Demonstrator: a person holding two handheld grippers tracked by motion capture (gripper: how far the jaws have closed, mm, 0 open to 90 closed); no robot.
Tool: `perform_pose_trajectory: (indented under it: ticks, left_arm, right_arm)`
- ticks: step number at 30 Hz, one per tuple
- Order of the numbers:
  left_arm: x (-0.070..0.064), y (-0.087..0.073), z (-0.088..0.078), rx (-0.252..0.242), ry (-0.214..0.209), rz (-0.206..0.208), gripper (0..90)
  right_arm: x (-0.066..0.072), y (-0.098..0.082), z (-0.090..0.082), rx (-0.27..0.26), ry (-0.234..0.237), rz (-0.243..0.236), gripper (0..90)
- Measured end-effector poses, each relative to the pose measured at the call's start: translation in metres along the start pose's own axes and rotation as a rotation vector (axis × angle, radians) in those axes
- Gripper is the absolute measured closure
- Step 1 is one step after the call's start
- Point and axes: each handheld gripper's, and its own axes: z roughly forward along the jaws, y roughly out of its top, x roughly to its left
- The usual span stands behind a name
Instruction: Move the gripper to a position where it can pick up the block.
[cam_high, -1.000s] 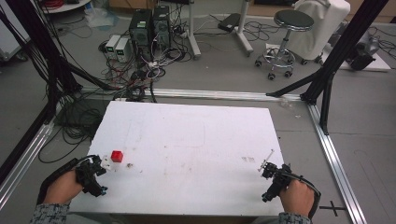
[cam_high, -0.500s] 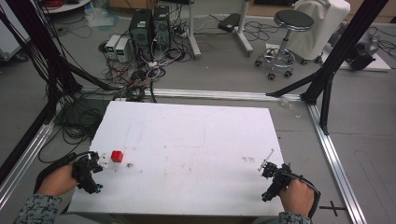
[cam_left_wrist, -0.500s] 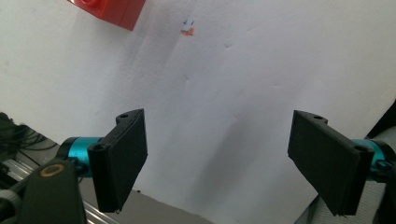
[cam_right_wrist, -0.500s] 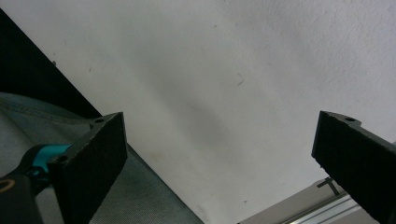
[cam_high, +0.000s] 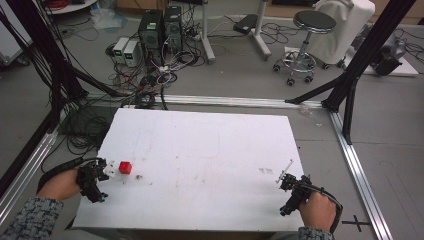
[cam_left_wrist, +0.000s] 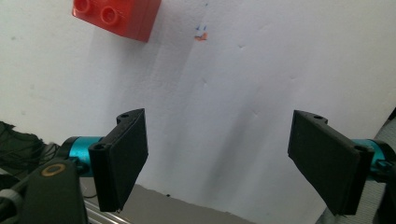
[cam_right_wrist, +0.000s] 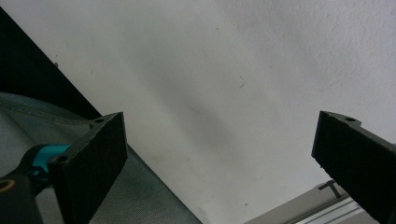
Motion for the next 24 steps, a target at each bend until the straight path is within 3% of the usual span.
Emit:
perform_pose_trajectory:
  ticks: [7,12,24]
  left_arm:
    - [0.010,0.002,-0.001,0.020,-0.021,0.074,20.4]
    - [0.017,0.006,0.000,0.023,-0.013,0.133,20.6]
    - [0.035,0.017,-0.001,0.037,-0.030,0.240,20.5]
  right_arm:
    - [0.000,0.001,0.001,-0.004,0.006,-0.007,2.8]
    - [-0.001,0.000,0.002,0.000,0.006,0.000,2.8]
    - [-0.002,-0.001,0.003,-0.003,0.011,-0.001,2.8]
